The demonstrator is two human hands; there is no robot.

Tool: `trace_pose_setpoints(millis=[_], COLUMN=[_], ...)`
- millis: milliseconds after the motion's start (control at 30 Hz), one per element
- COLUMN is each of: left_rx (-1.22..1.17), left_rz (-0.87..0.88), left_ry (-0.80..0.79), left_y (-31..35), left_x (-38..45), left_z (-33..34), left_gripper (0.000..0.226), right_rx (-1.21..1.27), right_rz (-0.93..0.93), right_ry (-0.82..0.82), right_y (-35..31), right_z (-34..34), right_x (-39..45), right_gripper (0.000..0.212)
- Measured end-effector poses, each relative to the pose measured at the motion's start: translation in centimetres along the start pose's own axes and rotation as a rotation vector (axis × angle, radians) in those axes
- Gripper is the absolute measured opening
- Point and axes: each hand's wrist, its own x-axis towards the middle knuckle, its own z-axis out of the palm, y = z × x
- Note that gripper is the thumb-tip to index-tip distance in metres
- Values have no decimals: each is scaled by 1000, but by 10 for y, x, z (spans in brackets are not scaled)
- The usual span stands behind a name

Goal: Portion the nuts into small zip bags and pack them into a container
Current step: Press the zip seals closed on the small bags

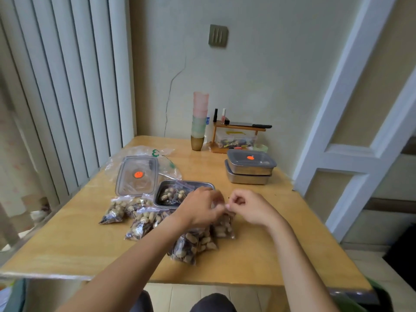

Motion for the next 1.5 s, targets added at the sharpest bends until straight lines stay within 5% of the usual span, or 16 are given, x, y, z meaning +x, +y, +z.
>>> trace_pose_setpoints(millis=[133, 267, 333, 500, 700, 800, 1033, 1133, 1233, 1333, 1500], left_rx=[-316, -447, -393, -10, 287, 323, 288, 220, 192, 128, 194], left_rz=[-103, -221, -291, -302, -164, -182, -88, -74, 16, 39, 5], left_ry=[113, 239, 258, 298, 101, 46, -38, 53, 167, 61, 1], left_y=[-2, -23, -35, -72, -93, -98, -104, -99, -80, -55, -32], left_x=[1, 6, 9, 14, 16, 21, 22, 15, 8, 5, 1], left_z=[-15, -26, -27, -16, -8, -6, -10, -13, -13, -6, 5], left_gripper=[17, 9, 4, 40, 31, 30, 46, 31, 15, 11, 12], right_rx=[184, 217, 179, -27, -412, -394, -379, -281, -248, -273, 24], right_rz=[-74, -35, 1, 85, -70, -114, -129, -109, -25, 200, 350], right_ry=[176, 156, 159, 201, 283, 251, 88, 137, 275, 187, -10], right_y=[-20, -38, -44, -50, -50, -49, -43, -44, -39, -23, -4], right_z=[0, 20, 36, 66, 87, 91, 85, 77, 63, 50, 55], right_x=[10, 33, 50, 87, 94, 95, 96, 87, 71, 58, 29], right_gripper=[18, 12, 11, 14, 27, 8, 18, 10, 13, 5, 39])
